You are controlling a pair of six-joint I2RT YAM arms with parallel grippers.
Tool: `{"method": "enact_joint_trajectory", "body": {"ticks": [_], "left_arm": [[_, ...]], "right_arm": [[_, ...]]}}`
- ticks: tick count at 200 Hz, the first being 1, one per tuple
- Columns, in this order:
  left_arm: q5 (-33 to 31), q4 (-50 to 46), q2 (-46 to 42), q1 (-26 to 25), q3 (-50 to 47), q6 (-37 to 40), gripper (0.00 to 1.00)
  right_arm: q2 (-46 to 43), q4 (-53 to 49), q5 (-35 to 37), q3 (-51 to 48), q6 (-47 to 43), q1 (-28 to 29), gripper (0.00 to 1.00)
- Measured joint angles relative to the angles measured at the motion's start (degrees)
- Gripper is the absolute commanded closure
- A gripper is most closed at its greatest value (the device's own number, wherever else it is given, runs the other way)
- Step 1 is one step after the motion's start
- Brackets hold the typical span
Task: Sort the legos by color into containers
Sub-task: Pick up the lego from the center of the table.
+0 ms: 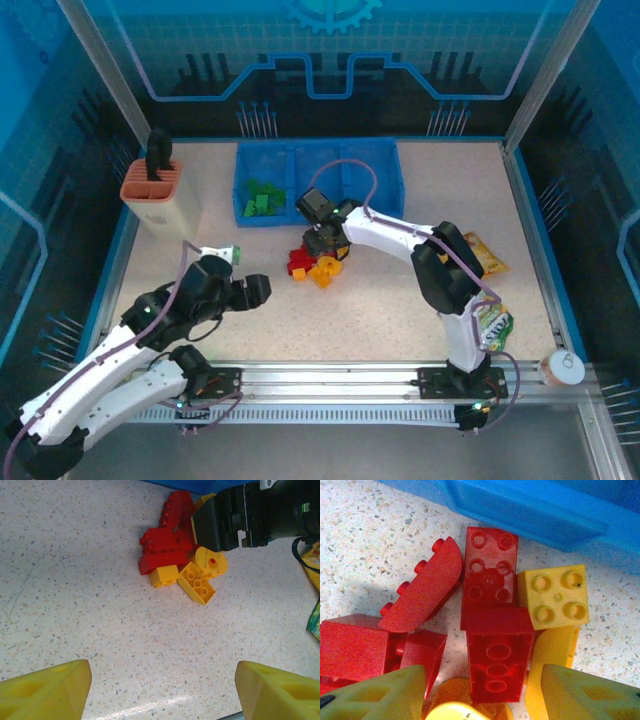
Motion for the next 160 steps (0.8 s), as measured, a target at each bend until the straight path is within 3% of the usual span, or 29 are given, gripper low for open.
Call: {"method": "enact_joint_trajectory", "body": {"ticks": [41, 90, 160], "left_arm": [[-0.2, -1.1, -0.4, 0.0, -0.2, -0.2, 0.23], [-0.2, -1.2, -0.4, 0.0, -0.5, -0.4, 0.23], [-0.2, -1.1, 0.1, 0.0, -0.6, -0.4, 0.24]], "right_arm": [[3.5, -0.7, 0.0, 2.7, -0.4, -0.1, 0.43], [3.9, -0.9, 0.3, 3.3, -0.4, -0.1, 0.65], [0.9, -1.1, 1.6, 1.9, -0.6, 0.0, 0.69]]}}
